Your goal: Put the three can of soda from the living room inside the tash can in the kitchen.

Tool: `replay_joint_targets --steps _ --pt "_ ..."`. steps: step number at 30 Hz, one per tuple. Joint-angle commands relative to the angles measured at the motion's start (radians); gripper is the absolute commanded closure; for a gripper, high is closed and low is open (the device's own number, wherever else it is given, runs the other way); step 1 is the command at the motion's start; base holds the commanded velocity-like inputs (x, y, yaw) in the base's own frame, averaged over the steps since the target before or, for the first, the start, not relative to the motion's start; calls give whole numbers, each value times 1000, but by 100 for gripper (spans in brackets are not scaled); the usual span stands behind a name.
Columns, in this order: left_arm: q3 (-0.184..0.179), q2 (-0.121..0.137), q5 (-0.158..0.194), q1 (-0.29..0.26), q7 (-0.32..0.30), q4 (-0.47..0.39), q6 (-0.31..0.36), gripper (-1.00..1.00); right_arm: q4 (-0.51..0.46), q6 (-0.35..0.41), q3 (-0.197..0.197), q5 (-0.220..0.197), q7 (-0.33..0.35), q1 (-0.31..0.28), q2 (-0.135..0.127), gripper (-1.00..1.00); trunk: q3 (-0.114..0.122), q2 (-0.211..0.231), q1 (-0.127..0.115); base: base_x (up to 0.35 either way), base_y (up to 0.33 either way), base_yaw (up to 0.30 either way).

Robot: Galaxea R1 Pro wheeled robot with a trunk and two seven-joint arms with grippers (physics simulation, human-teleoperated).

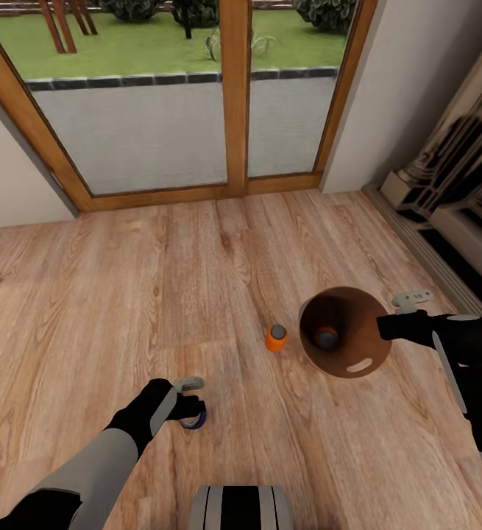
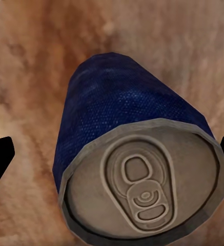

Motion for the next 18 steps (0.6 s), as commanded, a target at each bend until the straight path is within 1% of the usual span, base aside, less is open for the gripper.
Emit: replay_joint_targets --steps 1,3,4,18 --pt "0 0 0 0 0 0 0 -100 0 2 0 -14 3 0 0 100 0 0 0 0 0 0" --pt "0 0 0 0 1 1 0 -100 0 2 -1 -14 3 0 0 100 0 0 0 0 0 0" --pt "0 1 0 0 2 1 0 100 0 2 -1 -14 3 0 0 100 0 0 0 0 0 0" --pt "0 0 1 0 0 2 1 100 0 2 1 -14 3 1 1 100 0 0 0 0 0 0"
